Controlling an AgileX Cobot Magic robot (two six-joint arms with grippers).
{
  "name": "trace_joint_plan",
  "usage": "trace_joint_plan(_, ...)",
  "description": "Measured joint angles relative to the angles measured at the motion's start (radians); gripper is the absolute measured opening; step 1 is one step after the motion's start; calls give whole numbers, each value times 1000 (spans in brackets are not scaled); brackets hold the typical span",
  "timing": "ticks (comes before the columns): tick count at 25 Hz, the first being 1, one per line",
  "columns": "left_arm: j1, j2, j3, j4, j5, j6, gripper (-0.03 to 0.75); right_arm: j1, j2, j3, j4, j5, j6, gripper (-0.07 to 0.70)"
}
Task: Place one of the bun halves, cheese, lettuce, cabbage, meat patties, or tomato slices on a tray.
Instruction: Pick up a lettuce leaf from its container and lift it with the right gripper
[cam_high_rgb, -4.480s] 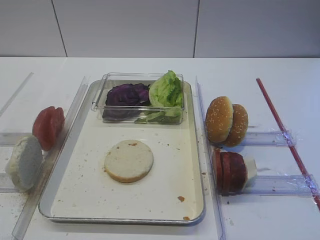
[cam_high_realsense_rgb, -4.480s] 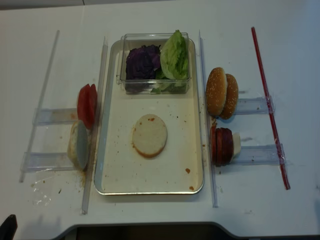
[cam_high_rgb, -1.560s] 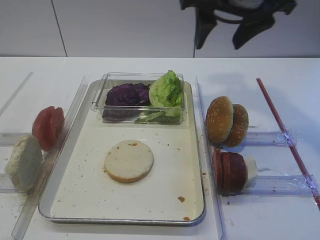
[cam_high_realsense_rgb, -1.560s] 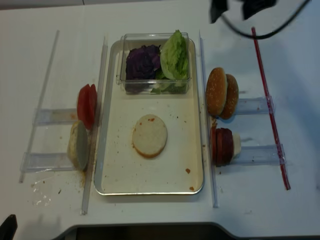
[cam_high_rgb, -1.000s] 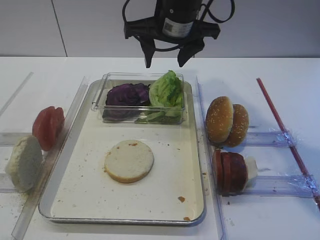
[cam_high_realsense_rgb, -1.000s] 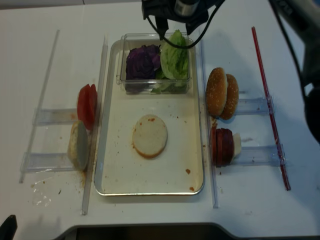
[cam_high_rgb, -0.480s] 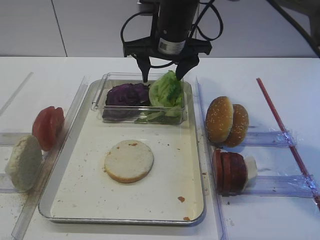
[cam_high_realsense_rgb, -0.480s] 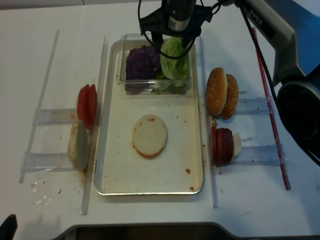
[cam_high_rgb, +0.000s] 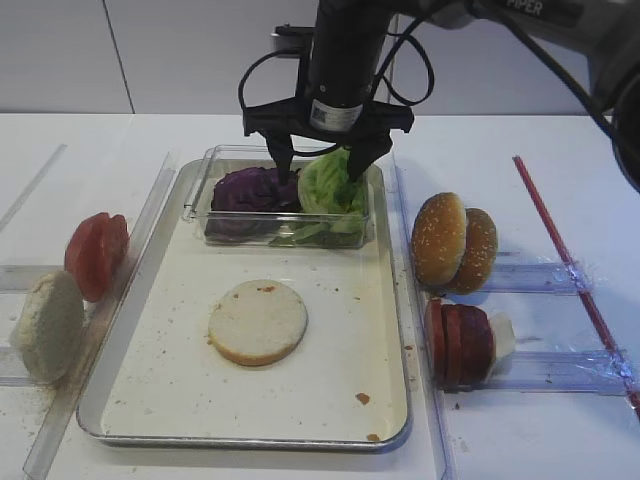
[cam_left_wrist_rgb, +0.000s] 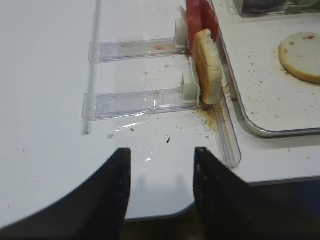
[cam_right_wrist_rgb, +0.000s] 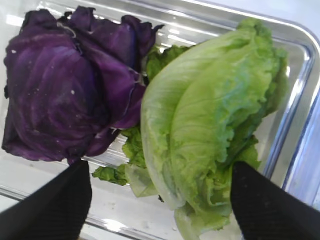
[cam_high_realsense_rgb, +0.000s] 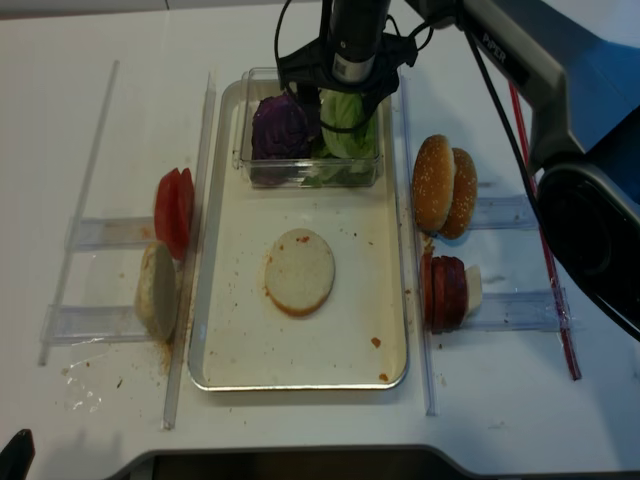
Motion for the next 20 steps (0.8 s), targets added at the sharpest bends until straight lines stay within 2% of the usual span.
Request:
trace_joint_plan(11, 0, 0, 0, 0, 0, 0, 287, 0, 18, 0, -4, -60, 0, 581)
trace_joint_plan(20, 0, 0, 0, 0, 0, 0, 287, 0, 32, 0, -24, -66, 0, 581)
